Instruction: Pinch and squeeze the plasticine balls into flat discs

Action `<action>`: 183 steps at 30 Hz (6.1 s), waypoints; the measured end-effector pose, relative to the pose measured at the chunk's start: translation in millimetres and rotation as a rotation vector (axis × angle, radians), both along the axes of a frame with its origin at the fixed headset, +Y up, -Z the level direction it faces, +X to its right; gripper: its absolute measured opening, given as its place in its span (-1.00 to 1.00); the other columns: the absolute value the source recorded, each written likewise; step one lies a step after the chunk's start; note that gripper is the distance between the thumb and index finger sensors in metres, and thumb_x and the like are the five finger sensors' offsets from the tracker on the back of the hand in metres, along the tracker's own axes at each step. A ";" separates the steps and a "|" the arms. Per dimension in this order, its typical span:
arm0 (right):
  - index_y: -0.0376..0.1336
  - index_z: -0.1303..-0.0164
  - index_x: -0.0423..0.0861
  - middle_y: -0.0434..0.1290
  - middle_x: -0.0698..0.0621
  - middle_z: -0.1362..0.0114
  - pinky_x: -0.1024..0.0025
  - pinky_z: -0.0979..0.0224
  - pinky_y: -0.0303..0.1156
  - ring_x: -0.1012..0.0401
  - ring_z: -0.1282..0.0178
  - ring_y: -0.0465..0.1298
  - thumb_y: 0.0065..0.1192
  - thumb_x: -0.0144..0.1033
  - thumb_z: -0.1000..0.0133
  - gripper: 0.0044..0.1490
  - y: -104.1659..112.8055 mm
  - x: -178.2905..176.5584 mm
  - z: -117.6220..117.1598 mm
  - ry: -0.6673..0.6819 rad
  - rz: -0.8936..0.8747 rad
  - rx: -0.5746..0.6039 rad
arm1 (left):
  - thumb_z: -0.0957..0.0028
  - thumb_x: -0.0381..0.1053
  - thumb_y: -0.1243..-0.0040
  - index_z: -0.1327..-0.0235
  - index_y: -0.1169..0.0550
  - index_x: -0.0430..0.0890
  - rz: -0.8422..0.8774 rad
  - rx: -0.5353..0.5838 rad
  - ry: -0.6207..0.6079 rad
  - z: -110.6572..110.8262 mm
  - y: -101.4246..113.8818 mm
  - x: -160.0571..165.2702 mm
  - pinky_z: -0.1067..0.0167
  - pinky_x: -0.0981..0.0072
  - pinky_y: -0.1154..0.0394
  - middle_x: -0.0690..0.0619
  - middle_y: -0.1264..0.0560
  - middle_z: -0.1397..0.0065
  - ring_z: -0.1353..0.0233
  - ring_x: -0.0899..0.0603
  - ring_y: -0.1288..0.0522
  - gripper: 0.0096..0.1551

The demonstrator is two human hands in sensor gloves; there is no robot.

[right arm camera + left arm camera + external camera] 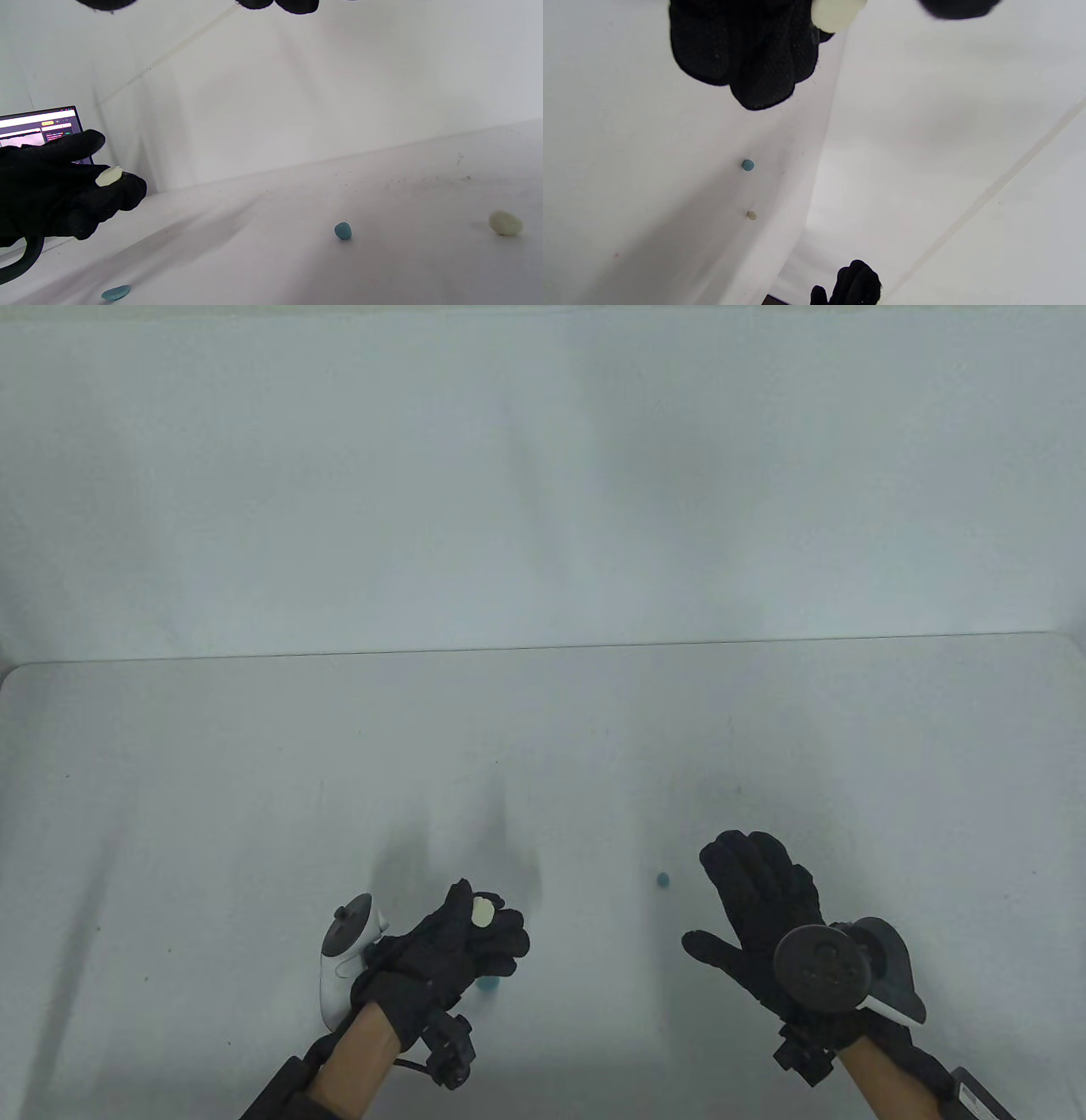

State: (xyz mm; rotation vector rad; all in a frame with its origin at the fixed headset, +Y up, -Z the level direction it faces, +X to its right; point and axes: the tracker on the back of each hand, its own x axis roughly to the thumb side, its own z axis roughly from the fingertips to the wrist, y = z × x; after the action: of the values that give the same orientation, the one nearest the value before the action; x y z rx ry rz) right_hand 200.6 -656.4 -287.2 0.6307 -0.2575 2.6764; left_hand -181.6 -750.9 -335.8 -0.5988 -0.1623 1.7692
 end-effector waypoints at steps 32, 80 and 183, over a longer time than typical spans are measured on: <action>-0.16 -0.76 -0.14 -0.09 -0.22 -0.82 -0.50 -0.52 0.04 -0.33 -0.75 -0.05 -0.20 0.39 -0.20 0.10 3.1 0.1 4.3 0.026 -0.022 0.035 | -0.08 -0.15 -0.24 -0.28 -0.60 -0.27 -0.845 0.206 -0.034 -36.4 19.1 35.6 -0.17 -0.04 -0.59 -0.23 -0.56 -0.25 -0.12 -0.21 -0.70 -0.49; -0.16 -0.76 -0.14 -0.09 -0.22 -0.82 -0.50 -0.52 0.03 -0.33 -0.75 -0.06 -0.20 0.39 -0.20 0.10 6.2 1.4 5.7 0.021 -0.025 0.048 | -0.05 -0.09 -0.30 -0.31 -0.56 -0.25 -1.628 0.783 -0.356 -37.9 11.7 108.0 -0.10 0.05 -0.62 -0.17 -0.58 -0.24 -0.02 -0.12 -0.70 -0.44; 0.33 -0.37 -0.23 0.56 -0.19 -0.23 0.29 -0.11 0.72 -0.01 -0.10 0.64 0.16 -0.16 -0.27 -0.43 -13.3 5.3 -53.8 0.044 -0.659 -0.589 | -0.15 0.25 0.02 -0.65 -0.15 -0.34 -1.178 1.040 0.083 46.1 97.4 18.9 -0.42 -0.41 -0.09 -0.44 -0.05 -0.65 -0.61 -0.59 -0.06 -0.02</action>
State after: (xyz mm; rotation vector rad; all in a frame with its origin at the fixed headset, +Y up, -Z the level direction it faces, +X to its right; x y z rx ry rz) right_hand 205.8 -669.7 -340.9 0.3328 0.2880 1.9522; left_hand -162.7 -653.6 -289.7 0.1762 -0.5024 0.4083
